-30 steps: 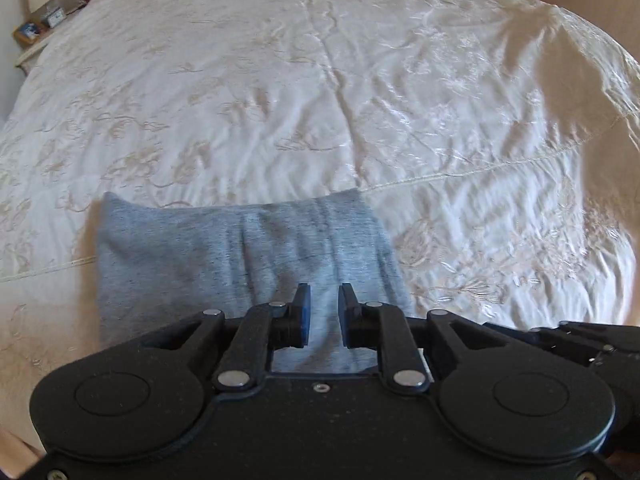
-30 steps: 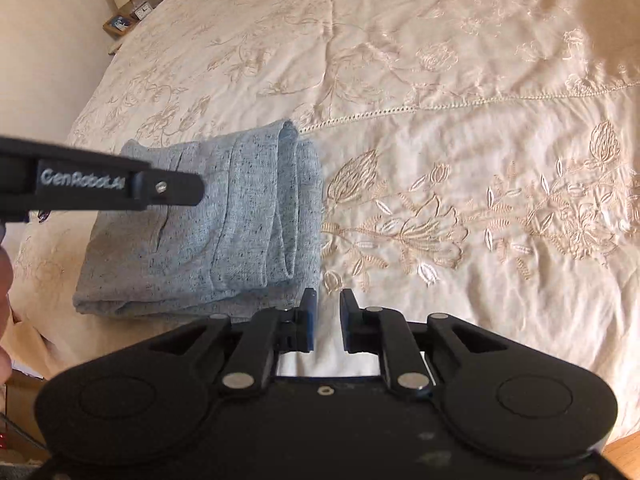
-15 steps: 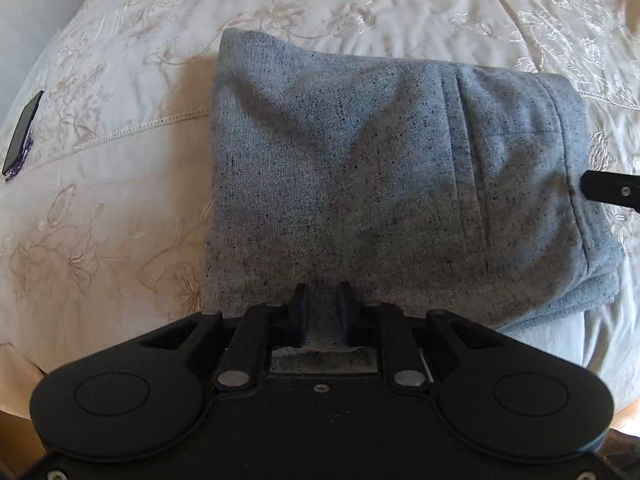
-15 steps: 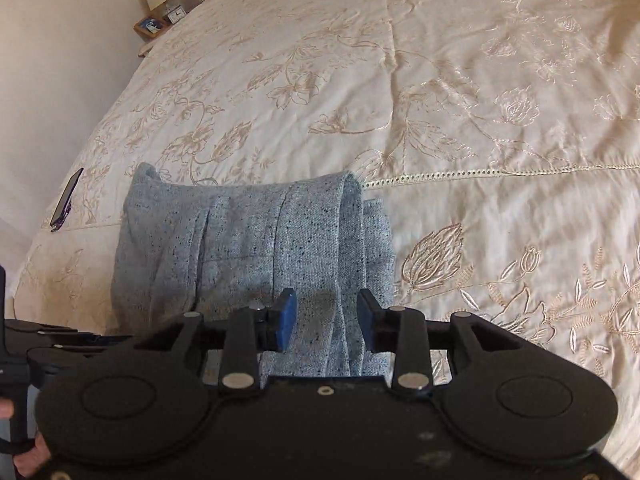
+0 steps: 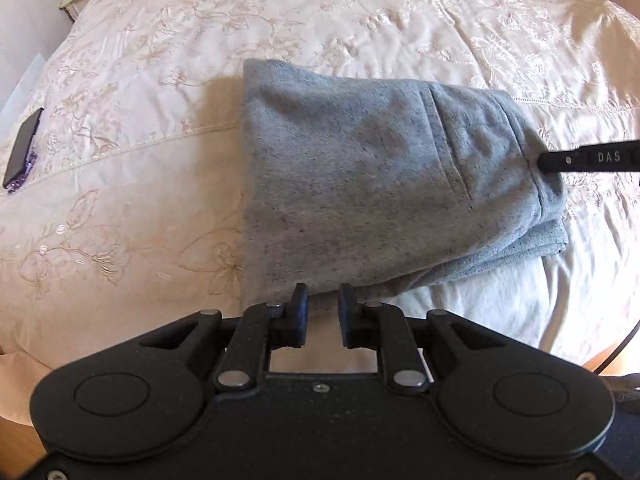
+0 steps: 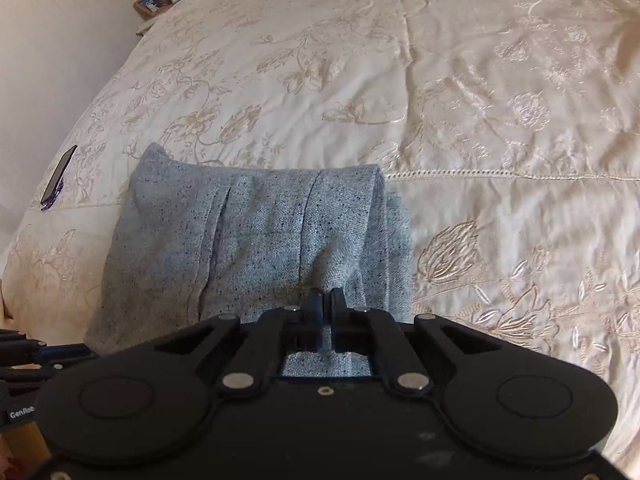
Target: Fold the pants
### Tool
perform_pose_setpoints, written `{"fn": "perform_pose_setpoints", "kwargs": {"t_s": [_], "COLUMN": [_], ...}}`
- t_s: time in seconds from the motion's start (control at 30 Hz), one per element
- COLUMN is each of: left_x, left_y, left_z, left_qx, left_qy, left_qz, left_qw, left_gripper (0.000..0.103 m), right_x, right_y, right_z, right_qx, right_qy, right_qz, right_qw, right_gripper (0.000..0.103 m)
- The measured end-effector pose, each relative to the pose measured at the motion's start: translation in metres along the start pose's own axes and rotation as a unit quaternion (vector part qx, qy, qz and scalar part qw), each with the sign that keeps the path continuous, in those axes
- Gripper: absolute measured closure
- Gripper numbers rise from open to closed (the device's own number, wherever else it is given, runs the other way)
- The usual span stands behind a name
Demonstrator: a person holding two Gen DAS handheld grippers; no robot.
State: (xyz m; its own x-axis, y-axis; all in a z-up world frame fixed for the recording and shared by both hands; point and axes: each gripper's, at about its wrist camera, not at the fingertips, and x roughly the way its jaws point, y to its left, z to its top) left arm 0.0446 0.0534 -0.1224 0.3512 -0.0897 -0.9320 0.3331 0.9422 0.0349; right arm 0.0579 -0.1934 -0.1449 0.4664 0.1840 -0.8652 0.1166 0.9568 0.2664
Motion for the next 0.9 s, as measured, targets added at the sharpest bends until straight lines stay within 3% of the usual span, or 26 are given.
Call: {"fn": "perform_pose_setpoints", "kwargs": {"t_s": [0.13,0.2,0.27,0.3,0.4,0.57,0.73,0.8,0.9], "left_x": [-0.009,-0.007,0.001,0.007,0.032,0.067,0.1,0.104,0.104], "left_y": [0.018,0.023,0.025,0.025,0.025,0.029,0.031,0.032,0.041], "left_z": [0.016,0.028,0.042,0.048,0.065,0.075,0.067,0.066,0.067], "left_qx": [-0.021,-0.024,-0.02,-0.016,-0.003,0.0,0.004,0.005,-0.003], "left_qy": [-0.025,-0.038,-0.045,-0.044,-0.031,0.008,0.041,0.04,0.039], "left_qz": [0.014,0.013,0.008,0.005,0.009,-0.007,-0.001,0.001,-0.023], "left_qw": [0.9994,0.9989,0.9988,0.9989,0.9995,0.9999,0.9992,0.9992,0.999], "left_gripper": [0.075,0.063,0.058,0.057,0.057,0.057,0.043,0.036,0.035], "right_x": [0.005,0.001,-0.009,-0.012,-0.008,0.024,0.048,0.055,0.058], "right_y": [-0.011,-0.009,-0.008,-0.006,0.001,-0.01,-0.02,-0.028,-0.041], "right_z": [-0.007,-0.007,-0.006,-0.005,0.002,0.016,0.015,0.011,0.011], "right_qx": [0.02,0.024,0.035,0.034,0.001,0.026,0.017,0.032,0.057], "right_qy": [0.018,0.003,-0.027,-0.039,-0.048,0.003,0.021,0.023,0.026], "right_qz": [-0.015,-0.019,-0.012,-0.009,-0.021,-0.038,-0.084,-0.073,-0.046], "right_qw": [1.0,1.0,0.999,0.999,0.999,0.999,0.996,0.997,0.997], "right_gripper": [0.093,0.084,0.064,0.06,0.06,0.057,0.049,0.046,0.045]}}
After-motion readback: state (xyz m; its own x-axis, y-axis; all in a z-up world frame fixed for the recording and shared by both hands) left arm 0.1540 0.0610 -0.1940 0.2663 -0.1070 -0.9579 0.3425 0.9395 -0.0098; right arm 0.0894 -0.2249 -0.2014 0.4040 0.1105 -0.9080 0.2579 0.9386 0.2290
